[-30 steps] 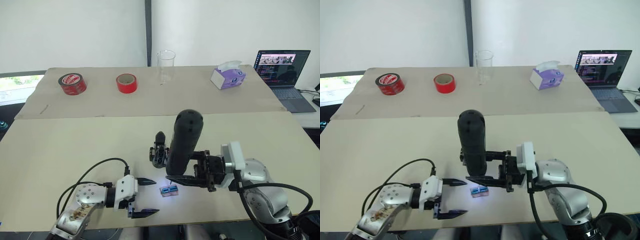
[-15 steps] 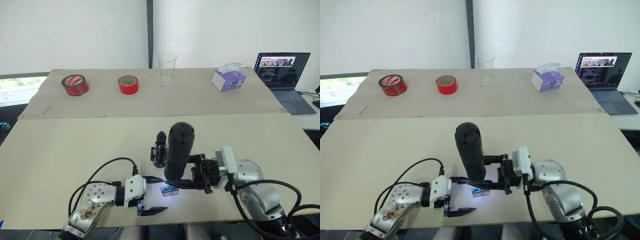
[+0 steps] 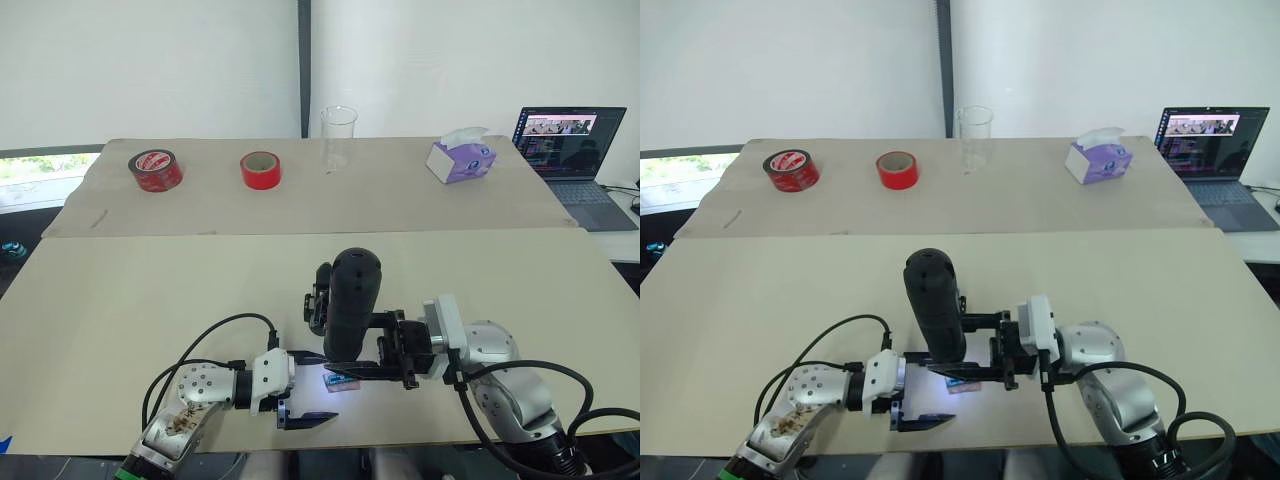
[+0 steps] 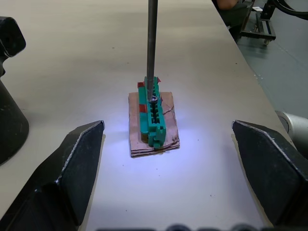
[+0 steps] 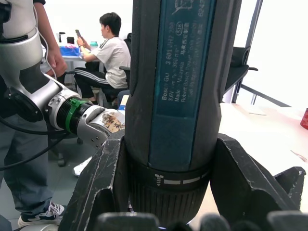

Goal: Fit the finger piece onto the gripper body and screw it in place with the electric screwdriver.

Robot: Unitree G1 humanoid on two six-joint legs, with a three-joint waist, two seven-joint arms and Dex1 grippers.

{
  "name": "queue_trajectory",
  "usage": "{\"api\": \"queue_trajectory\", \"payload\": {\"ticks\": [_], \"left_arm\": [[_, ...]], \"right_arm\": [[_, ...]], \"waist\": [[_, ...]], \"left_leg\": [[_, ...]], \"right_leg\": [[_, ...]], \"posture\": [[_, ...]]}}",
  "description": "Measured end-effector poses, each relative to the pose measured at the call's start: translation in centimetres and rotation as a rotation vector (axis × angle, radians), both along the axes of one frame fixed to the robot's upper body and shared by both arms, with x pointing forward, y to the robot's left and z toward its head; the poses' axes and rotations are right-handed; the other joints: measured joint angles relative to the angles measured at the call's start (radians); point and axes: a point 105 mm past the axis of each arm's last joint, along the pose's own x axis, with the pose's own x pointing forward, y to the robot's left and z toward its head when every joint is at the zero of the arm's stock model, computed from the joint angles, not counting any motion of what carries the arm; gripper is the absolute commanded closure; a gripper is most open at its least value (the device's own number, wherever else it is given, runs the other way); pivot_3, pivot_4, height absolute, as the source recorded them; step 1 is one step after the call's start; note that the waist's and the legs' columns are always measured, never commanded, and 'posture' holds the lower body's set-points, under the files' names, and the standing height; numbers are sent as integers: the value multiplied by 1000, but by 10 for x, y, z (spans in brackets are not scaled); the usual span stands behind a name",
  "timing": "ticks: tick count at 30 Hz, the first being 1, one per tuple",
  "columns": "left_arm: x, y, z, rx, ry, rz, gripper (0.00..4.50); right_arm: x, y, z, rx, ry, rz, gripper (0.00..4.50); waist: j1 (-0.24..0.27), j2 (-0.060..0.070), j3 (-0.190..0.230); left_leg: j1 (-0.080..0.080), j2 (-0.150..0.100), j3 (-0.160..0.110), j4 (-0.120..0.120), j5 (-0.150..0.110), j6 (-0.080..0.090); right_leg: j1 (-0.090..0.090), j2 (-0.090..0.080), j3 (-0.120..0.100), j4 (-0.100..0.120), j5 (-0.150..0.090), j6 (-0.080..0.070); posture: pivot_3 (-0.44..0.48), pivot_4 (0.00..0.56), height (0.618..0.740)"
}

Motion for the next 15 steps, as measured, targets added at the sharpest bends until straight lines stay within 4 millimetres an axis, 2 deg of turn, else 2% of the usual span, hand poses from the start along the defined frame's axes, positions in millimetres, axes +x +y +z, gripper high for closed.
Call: {"api": "queue_trajectory", "payload": {"ticks": [15], "left_arm": [[3,-3,1,3,15,9,22]], "right_arm": [[2,-6,-1,-29,5,-13,2567]], "waist": [[8,0,0]], "left_leg": [[0,0,0,0,0,0]], "right_leg": [[0,0,0,0,0,0]], "posture": [[0,150,740]]}}
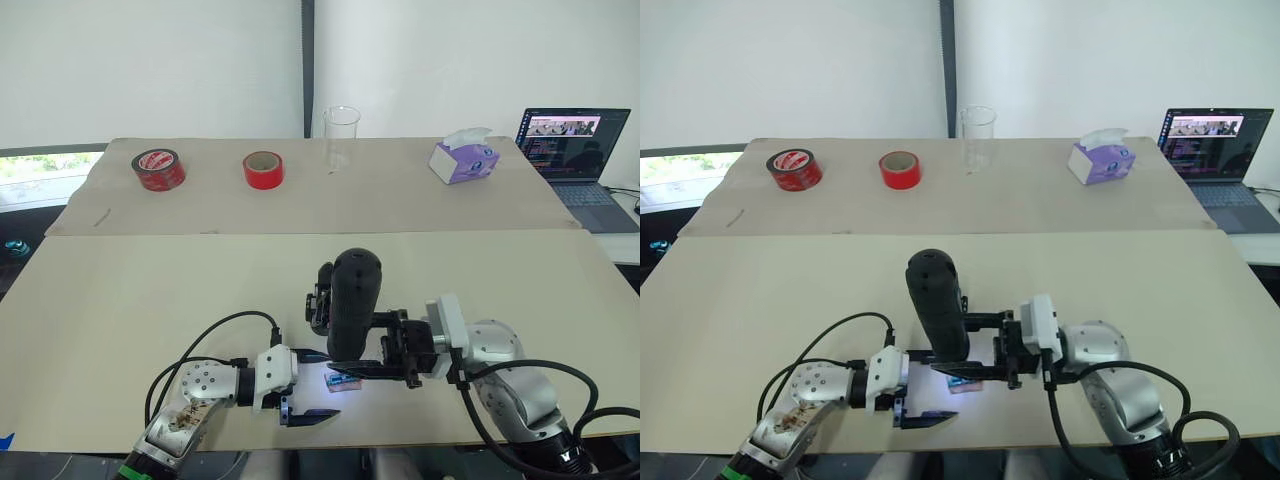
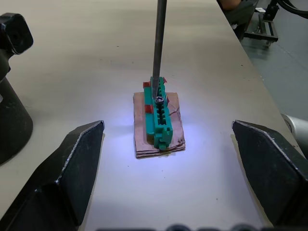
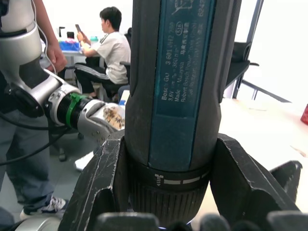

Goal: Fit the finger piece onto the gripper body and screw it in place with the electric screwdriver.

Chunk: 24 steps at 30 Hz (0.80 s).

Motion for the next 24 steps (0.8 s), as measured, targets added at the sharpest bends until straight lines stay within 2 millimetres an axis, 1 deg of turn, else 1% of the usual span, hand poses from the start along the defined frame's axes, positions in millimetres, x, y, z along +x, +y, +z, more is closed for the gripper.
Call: {"api": "queue_trajectory", "payload": {"ticks": [16,24], "left_arm": [[1,-1,0,5,13,12,22],[1,-1,1,7,17,13,22]], "right_arm": [[0,-1,0,-4,4,0,2567],[-3,2,0,-5,5,15,2567]], "waist": [[0,0,0],[0,0,0]], "left_leg": [[0,0,0,0,0,0],[0,0,0,0,0,0]], "right_leg": [[0,0,0,0,0,0],[0,0,0,0,0,0]], "posture": [[0,150,740],[0,150,740]]}}
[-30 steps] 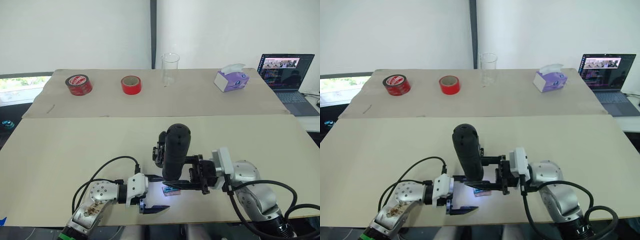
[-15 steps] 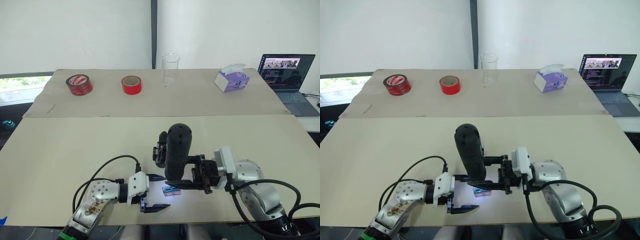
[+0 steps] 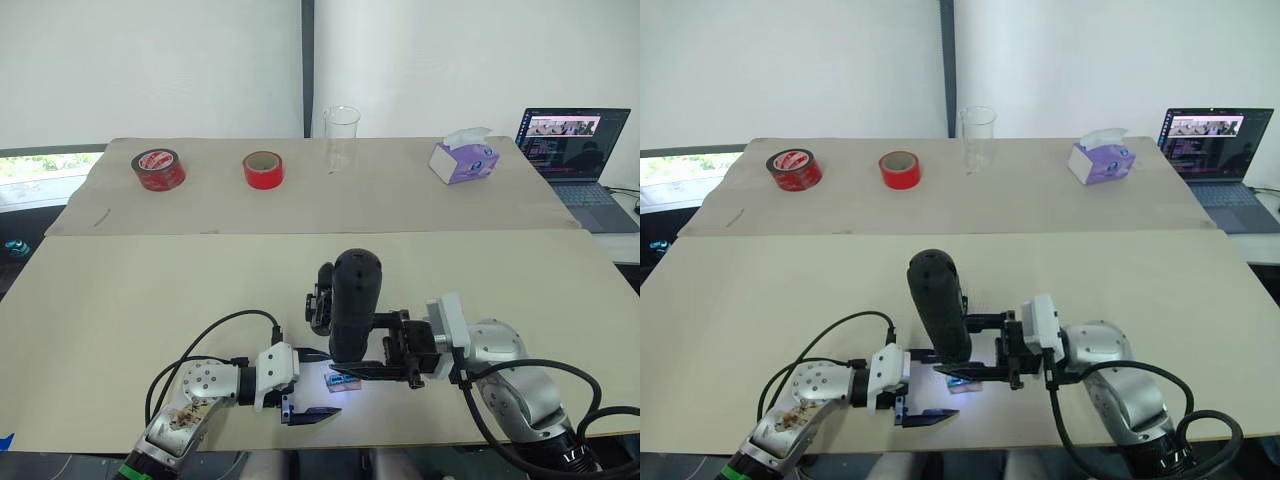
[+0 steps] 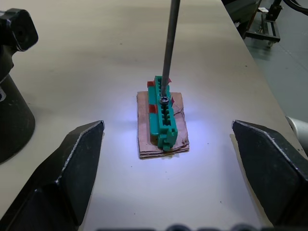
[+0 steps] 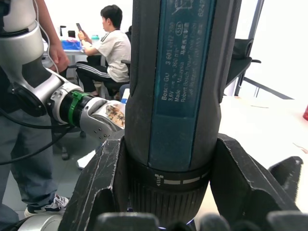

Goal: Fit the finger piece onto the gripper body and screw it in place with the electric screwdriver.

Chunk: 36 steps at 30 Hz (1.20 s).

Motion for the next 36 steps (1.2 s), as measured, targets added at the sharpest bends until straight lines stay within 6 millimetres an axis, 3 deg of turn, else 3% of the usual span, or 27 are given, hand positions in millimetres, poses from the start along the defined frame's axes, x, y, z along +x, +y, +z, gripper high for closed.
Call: {"api": "queue_trajectory", "payload": {"ticks": [36], "left_arm": [[0,0,0,1,1,1,22]], "right_arm": [[1,-1,-2,-9,8,-4,2567]], "waist": [[0,0,0]], "left_leg": [[0,0,0,0,0,0]], "right_leg": [[0,0,0,0,0,0]], "posture": [[0,150,740]]}}
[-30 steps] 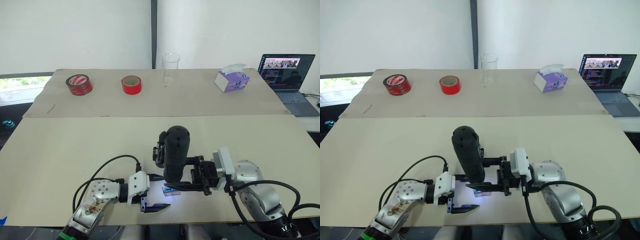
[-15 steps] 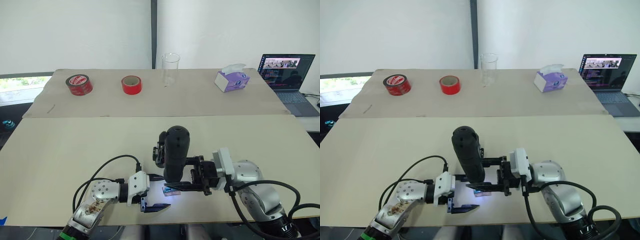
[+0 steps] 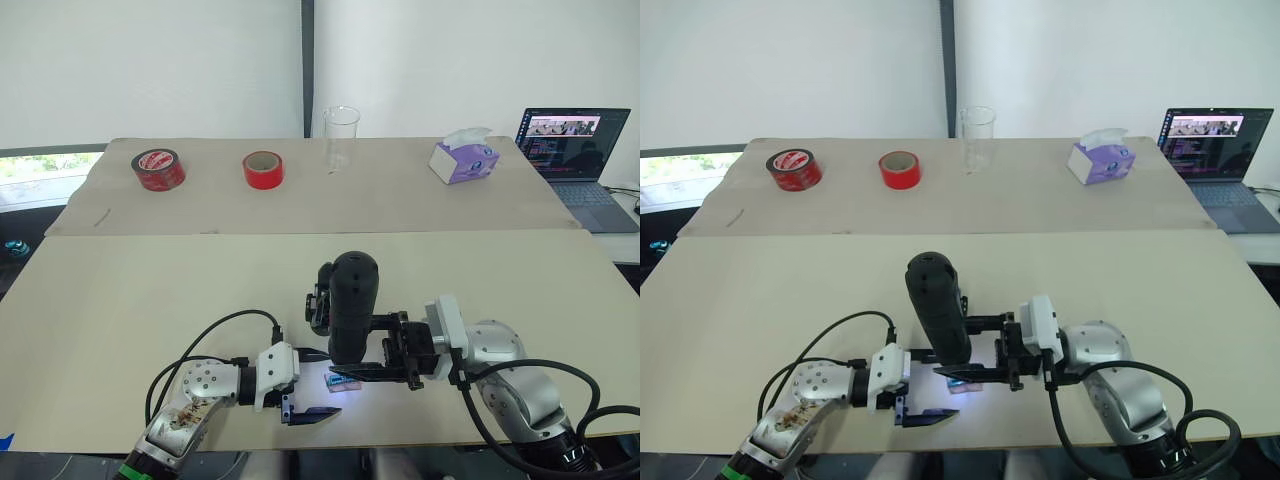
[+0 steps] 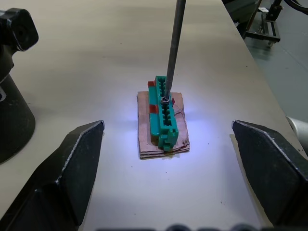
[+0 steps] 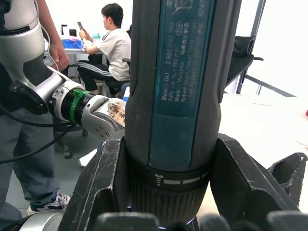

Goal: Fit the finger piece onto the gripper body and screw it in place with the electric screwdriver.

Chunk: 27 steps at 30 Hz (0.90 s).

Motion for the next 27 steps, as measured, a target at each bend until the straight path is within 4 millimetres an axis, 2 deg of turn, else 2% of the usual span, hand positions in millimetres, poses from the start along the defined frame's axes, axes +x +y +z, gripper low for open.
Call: {"api": "queue_trajectory", "payload": {"ticks": [27], "left_arm": [[0,0,0,-6,3,10,22]], "right_arm": [[-1,5,-5,-35,-46,3,2567]], "waist": [[0,1,-1]], "left_leg": [[1,0,0,0,0,0]], "right_leg": [[1,0,0,0,-1,-1]], "posture": [[0,150,740]]}}
